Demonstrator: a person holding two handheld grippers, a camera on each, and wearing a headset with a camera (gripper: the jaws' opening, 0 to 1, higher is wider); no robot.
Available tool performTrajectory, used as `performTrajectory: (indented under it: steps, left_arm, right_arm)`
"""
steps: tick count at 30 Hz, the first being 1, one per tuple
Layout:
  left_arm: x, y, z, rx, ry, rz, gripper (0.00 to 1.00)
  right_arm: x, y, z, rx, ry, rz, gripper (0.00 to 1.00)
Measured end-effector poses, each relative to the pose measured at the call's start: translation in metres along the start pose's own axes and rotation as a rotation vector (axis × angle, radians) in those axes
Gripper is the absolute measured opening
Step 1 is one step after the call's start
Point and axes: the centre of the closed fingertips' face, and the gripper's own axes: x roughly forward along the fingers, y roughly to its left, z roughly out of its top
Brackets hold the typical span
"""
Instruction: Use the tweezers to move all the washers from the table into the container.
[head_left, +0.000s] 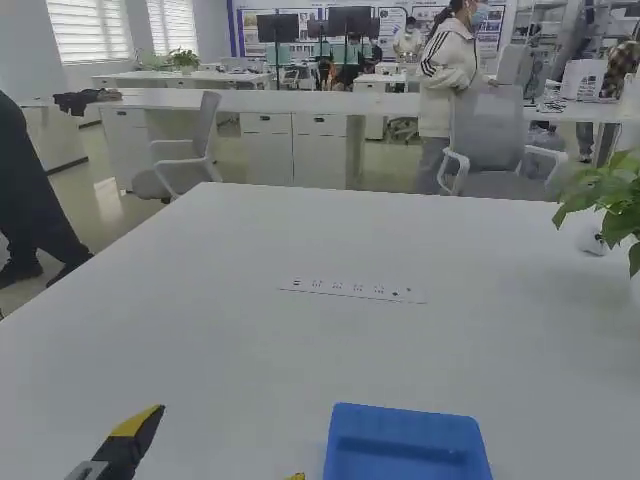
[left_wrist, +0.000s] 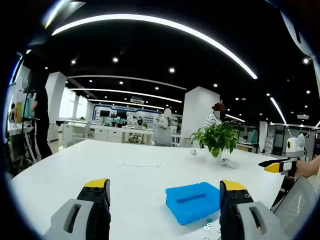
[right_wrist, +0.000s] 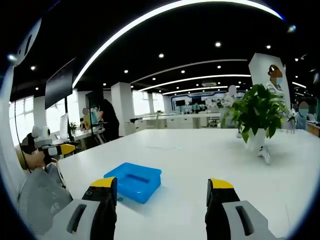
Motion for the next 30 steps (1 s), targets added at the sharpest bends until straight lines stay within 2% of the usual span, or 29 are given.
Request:
performTrajectory:
  steps: [12, 30]
  left_arm:
    - [-0.0002, -0.0010, -0.0021, 0.004, 0.010, -0.007, 0.90]
    - [-0.0004, 0.0011, -0.0037, 0.008, 0.022, 0.001, 0.89]
  right_arm:
    - [-0.0014, 0.0002, 0.0018, 0.005, -0.001, -0.008, 0.71]
    - [0.0002, 0.0043, 0.0030, 0.013, 0.000, 0.011, 0.70]
